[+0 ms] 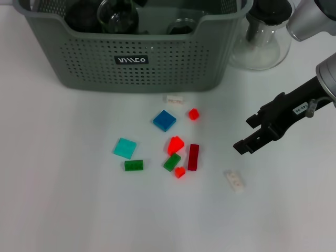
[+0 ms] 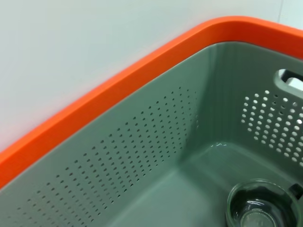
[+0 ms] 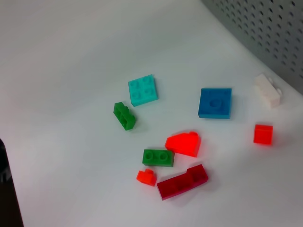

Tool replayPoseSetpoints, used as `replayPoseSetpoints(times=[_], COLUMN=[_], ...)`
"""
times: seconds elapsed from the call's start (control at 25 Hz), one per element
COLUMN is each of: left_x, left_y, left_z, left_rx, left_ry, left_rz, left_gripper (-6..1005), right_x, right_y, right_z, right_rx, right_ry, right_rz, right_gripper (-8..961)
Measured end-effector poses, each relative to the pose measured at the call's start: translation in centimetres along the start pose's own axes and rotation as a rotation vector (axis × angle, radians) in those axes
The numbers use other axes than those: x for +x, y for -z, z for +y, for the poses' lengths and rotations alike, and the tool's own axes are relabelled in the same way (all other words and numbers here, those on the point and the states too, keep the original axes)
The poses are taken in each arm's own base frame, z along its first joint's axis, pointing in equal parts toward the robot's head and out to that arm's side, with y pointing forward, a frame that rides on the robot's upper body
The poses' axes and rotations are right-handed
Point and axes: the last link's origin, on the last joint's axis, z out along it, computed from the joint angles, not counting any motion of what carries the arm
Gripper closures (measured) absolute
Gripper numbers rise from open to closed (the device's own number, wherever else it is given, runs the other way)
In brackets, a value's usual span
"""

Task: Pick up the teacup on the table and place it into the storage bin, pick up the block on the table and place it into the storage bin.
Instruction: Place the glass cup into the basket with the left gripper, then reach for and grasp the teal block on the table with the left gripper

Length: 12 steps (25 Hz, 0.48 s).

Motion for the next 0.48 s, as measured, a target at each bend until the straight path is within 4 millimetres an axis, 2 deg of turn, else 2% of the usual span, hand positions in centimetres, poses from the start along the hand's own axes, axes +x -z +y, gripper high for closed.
replayPoseSetpoints(times=[0.2, 0.32, 0.48], left_x=[0.3, 0.5, 0.1], left_y=[2.5, 4.8, 8.6], left_z=[-0.2, -0.4, -1.1], left_rx=[-0.015, -0.061, -0.213], left_ry=[-0.003, 0.016, 0.051], left_rz=[0.020, 0.092, 0.248], left_gripper=[241, 217, 195], right_x=[0.0, 0.0, 0.1], right_y=[0.0, 0.1, 0.3], right_z=[0.0, 0.0, -0.2], right_rx=[-0.001, 0.000, 0.005], right_ry=[0.000, -0.002, -0.007], right_rz=[0.001, 0.000, -0.003], right_gripper=[57, 57, 57])
